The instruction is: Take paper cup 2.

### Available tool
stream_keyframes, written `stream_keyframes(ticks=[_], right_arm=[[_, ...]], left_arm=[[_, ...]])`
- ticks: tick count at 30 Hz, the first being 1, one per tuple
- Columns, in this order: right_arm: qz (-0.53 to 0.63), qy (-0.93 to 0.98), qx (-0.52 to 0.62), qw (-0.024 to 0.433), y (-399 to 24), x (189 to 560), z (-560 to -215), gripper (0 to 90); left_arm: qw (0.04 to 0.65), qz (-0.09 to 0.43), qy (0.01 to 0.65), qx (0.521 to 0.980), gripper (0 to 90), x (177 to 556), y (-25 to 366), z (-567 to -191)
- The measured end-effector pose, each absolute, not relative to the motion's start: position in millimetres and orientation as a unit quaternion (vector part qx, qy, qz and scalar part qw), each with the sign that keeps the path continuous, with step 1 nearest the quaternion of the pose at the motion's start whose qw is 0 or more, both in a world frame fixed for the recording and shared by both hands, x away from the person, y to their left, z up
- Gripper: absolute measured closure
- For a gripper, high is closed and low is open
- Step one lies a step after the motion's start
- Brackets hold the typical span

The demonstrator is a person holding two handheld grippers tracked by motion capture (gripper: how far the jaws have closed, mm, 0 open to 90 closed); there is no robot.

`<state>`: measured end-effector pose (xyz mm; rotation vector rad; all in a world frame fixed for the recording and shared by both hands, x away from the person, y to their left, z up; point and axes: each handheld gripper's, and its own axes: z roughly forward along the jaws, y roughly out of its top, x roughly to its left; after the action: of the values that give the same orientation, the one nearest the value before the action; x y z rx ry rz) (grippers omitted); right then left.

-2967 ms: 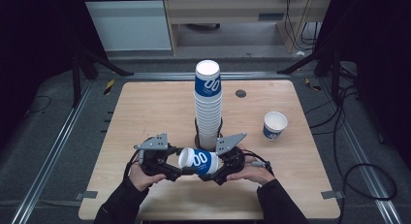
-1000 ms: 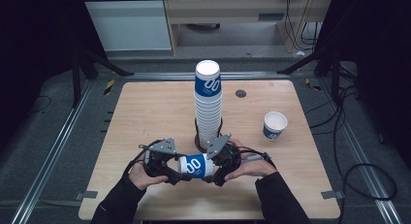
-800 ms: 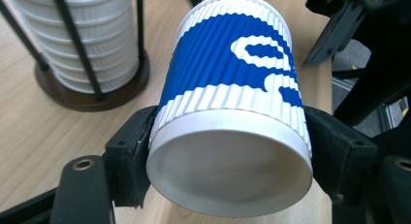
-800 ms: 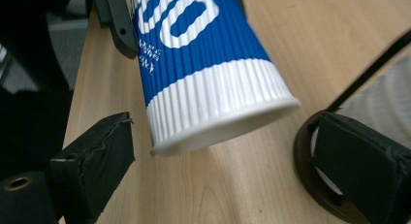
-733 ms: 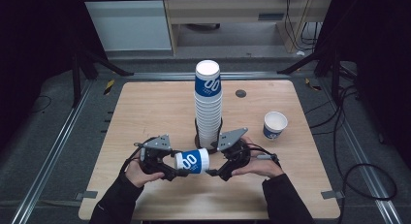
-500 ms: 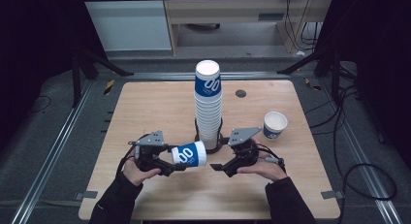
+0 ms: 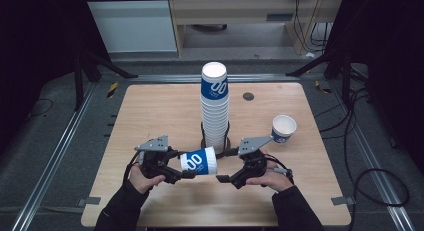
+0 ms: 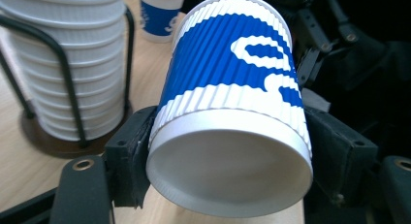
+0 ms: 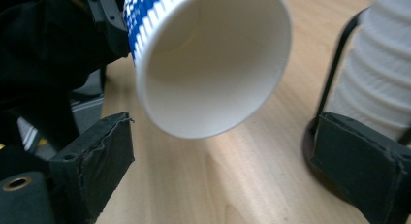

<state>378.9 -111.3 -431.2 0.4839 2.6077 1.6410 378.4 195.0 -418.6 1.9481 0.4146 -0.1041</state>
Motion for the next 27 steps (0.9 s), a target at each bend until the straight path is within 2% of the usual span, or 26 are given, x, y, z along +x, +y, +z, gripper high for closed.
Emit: stream_keyframes(ticks=[13,18,27], right_arm=[[0.529,0.84,0.119,-0.032,-99.0,374.7,-439.2,9.0],[0.525,0.843,0.105,-0.044,-93.4,373.3,-443.6,13.1],[0.523,0.845,0.104,-0.045,-94.0,374.0,-444.6,15.4]], left_arm=[[0.526,-0.089,0.139,0.834,25.8,376.2,181.2,-425.8],[0.517,-0.094,0.132,0.841,25.7,375.0,177.6,-427.5],[0.511,-0.087,0.138,0.844,25.3,374.5,177.6,-425.5]])
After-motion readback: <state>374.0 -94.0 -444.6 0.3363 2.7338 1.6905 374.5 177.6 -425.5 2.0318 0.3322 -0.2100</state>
